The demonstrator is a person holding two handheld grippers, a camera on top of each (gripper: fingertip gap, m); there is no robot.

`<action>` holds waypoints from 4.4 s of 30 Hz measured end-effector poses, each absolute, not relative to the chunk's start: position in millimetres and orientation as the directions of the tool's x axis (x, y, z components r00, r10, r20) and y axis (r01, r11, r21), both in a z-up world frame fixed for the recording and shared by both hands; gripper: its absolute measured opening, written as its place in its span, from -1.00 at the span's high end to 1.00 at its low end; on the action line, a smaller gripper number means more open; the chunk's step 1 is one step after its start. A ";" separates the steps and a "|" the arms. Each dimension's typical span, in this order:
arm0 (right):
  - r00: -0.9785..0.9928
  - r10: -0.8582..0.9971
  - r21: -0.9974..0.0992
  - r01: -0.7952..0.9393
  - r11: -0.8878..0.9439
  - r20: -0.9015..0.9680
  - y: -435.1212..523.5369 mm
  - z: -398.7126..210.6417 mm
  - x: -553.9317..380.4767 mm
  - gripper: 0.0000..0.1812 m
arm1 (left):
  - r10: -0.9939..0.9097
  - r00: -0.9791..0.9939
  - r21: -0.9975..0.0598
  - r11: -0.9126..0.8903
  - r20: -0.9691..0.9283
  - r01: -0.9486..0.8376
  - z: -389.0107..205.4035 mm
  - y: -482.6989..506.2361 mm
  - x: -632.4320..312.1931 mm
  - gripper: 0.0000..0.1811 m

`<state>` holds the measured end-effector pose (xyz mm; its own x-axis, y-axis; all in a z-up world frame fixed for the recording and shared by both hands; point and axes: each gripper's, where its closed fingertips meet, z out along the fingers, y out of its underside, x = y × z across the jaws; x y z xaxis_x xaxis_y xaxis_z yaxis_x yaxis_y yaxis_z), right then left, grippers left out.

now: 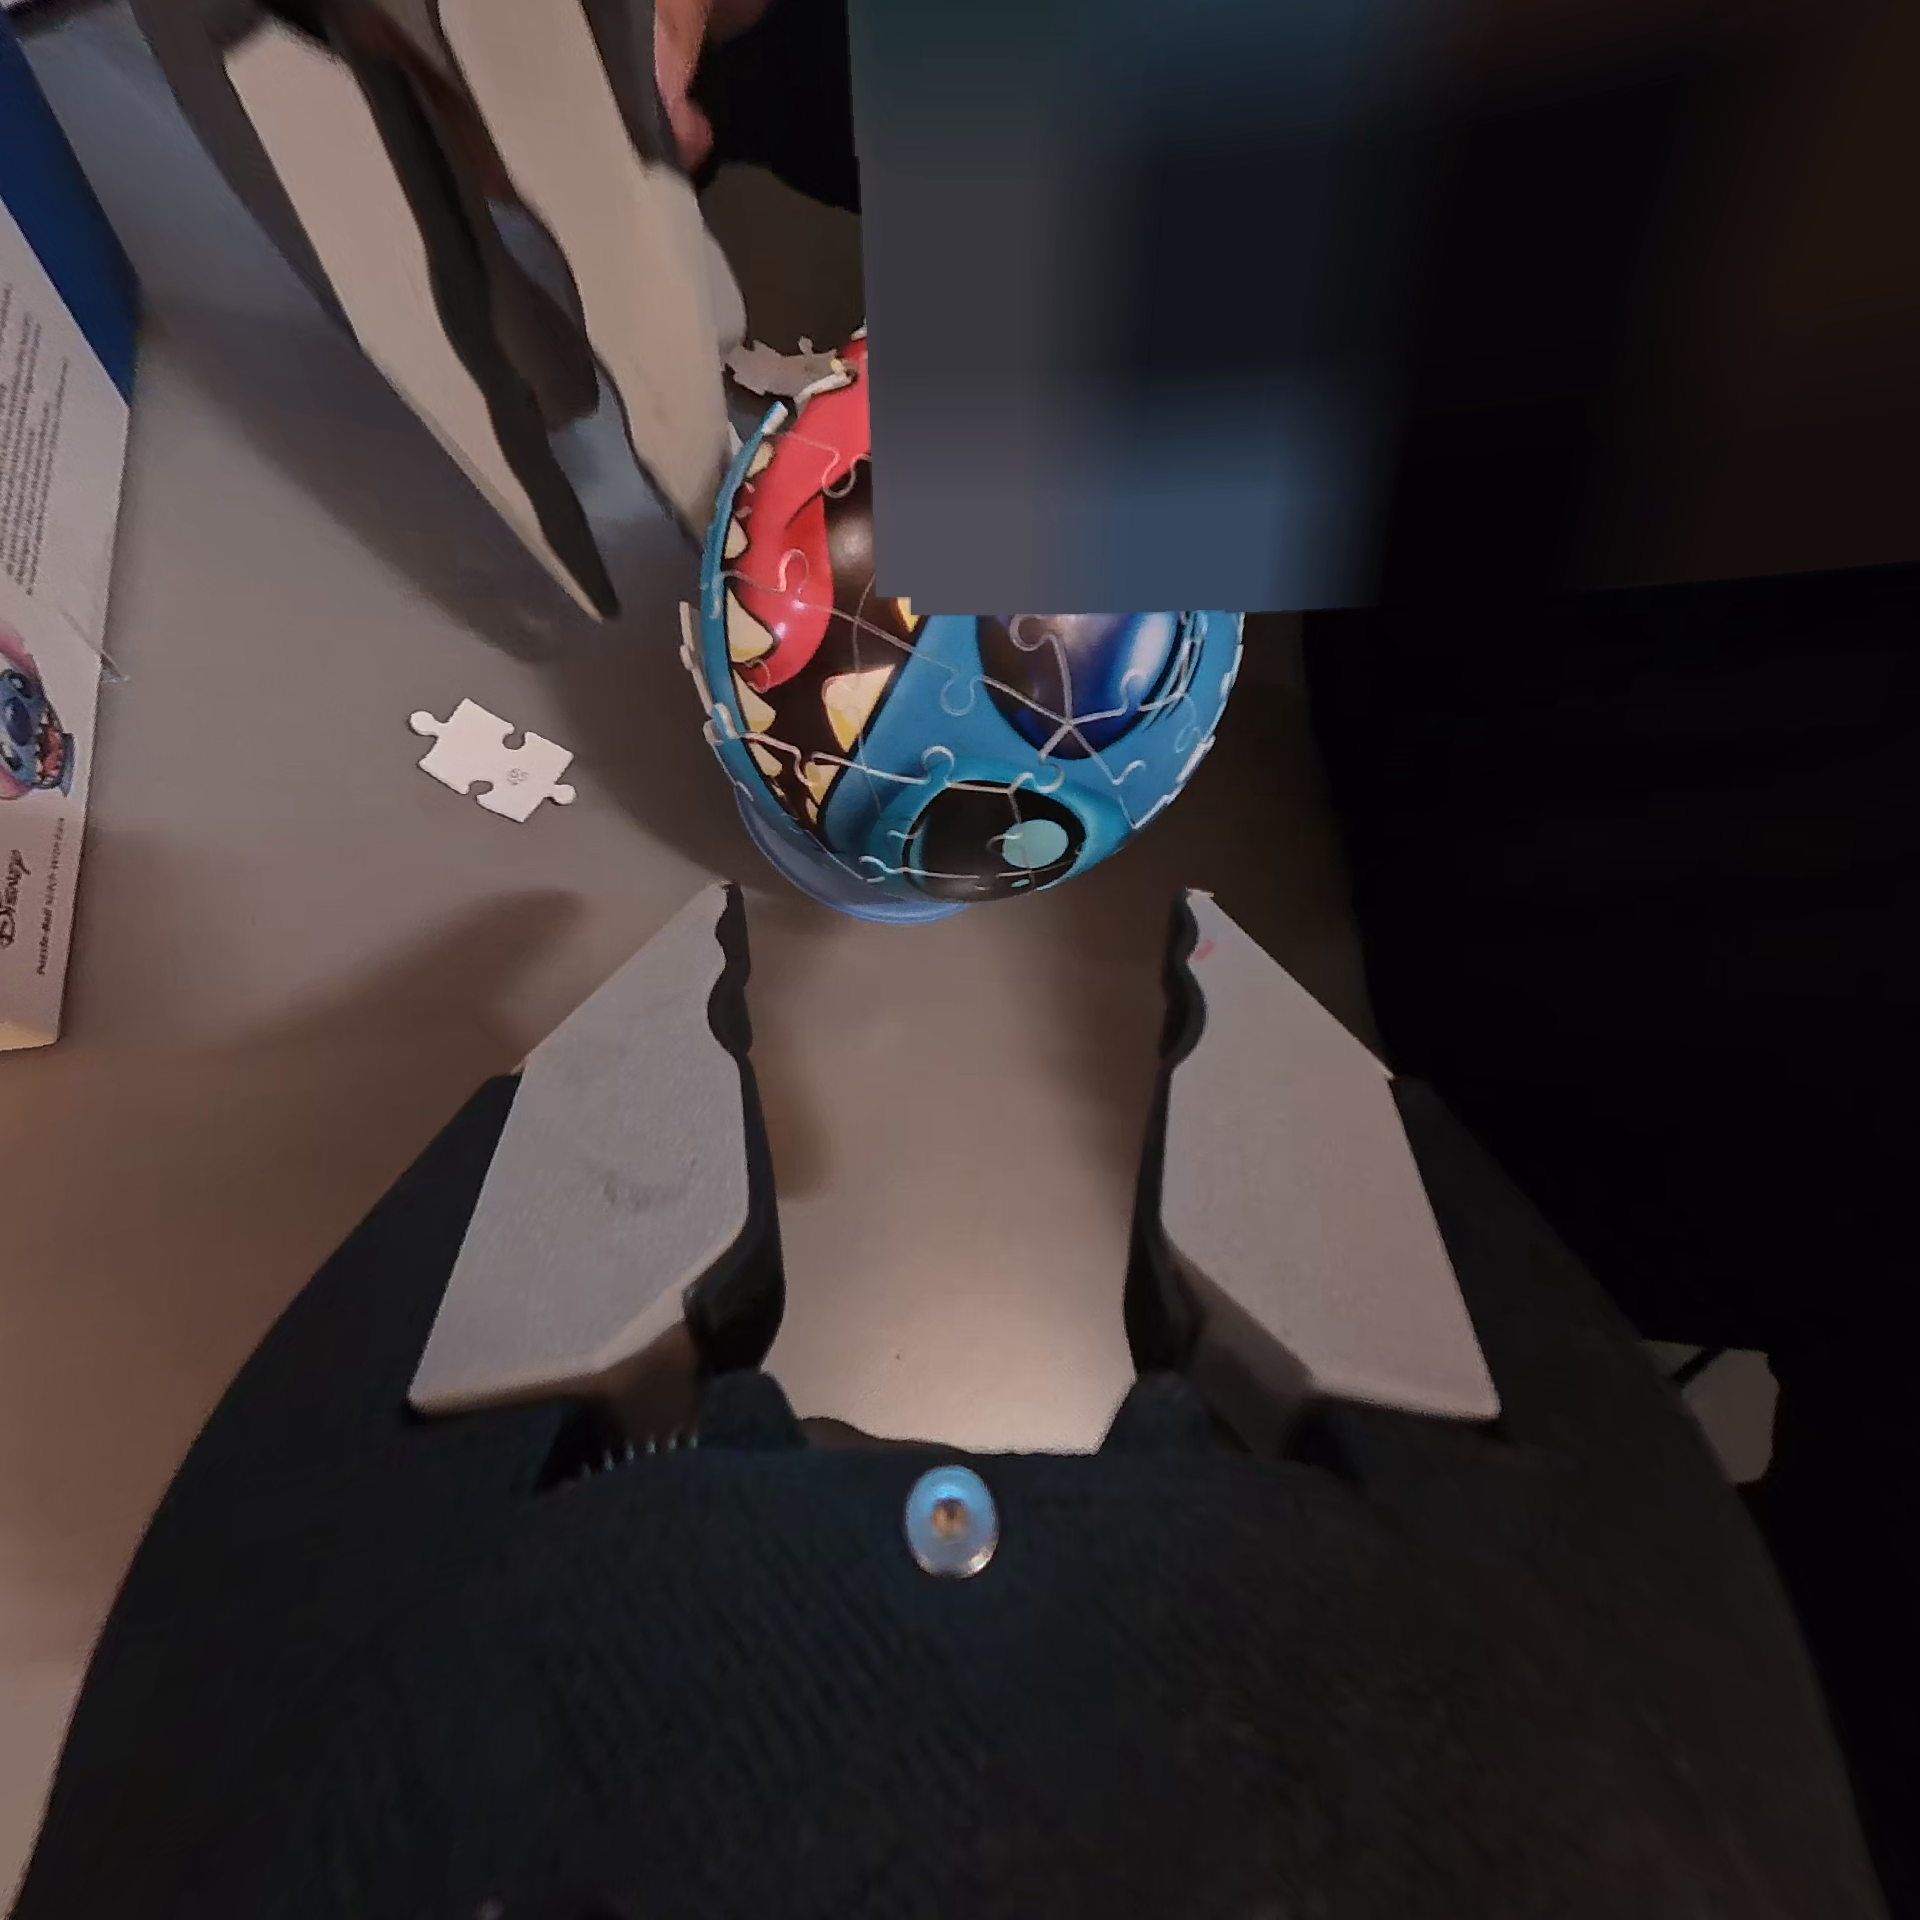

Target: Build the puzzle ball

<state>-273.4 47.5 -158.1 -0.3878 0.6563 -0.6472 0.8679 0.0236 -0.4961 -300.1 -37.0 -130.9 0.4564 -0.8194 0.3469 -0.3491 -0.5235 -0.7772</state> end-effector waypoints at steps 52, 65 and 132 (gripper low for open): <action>-0.425 0.605 -0.416 0.894 0.165 -0.673 13.9 -190.7 -268.2 0.53 | -0.835 0.406 -0.766 -0.523 0.371 -0.374 -135.7 -43.8 -284.6 0.14; -0.435 0.657 -0.466 0.873 0.141 -0.616 36.9 -173.3 -271.7 0.56 | -0.838 0.405 -0.764 -0.519 0.366 -0.384 -136.8 -45.1 -285.4 0.14; -0.023 0.999 -0.873 0.487 -0.026 -0.043 114.4 -158.3 -90.5 0.28 | -0.615 0.720 -0.811 -0.571 0.321 -0.126 -130.4 -59.4 -294.1 0.06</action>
<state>-90.5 114.4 -158.3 -0.0233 0.9988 -0.0426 0.4870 -0.0258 -0.8730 -294.1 -59.4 -130.4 0.7202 -0.6148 0.3214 -0.1259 -0.5714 -0.8109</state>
